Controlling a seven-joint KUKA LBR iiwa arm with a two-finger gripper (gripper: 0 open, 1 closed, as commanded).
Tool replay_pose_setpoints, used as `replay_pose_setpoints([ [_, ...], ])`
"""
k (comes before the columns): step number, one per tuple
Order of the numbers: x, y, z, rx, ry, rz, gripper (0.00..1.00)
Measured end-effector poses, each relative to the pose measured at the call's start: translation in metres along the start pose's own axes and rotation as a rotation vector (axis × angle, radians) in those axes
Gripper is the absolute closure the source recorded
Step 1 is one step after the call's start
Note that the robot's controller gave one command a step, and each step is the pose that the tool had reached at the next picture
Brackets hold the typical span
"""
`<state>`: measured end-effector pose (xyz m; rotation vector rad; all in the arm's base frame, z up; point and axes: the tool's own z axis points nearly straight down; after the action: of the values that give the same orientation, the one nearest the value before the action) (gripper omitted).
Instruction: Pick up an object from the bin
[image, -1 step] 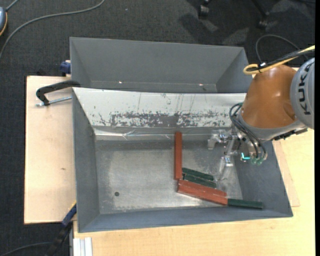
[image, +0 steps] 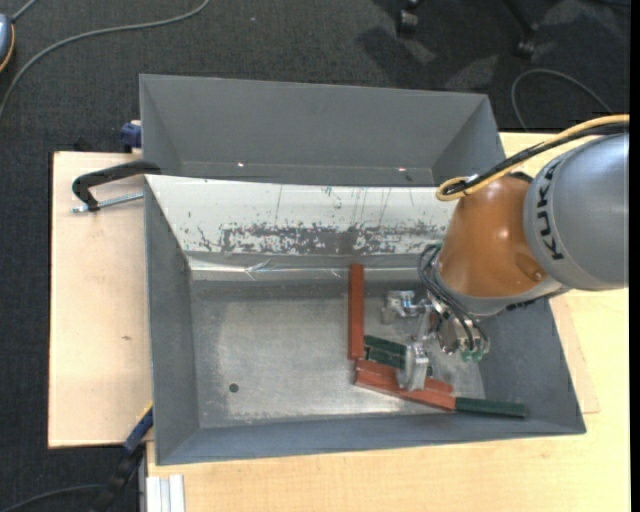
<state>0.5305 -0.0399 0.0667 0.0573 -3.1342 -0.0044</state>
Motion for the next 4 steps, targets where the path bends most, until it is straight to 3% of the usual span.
replay_pose_setpoints([
  [1,-0.0042,-0.0021,-0.0062,0.003,-0.014,0.003,1.00],
  [2,-0.0030,-0.0018,-0.0048,0.002,-0.011,0.002,0.00],
  [3,-0.0022,-0.0017,-0.0041,0.002,-0.008,0.002,1.00],
  [4,-0.0027,-0.0016,-0.0046,0.002,-0.010,0.002,0.00],
])
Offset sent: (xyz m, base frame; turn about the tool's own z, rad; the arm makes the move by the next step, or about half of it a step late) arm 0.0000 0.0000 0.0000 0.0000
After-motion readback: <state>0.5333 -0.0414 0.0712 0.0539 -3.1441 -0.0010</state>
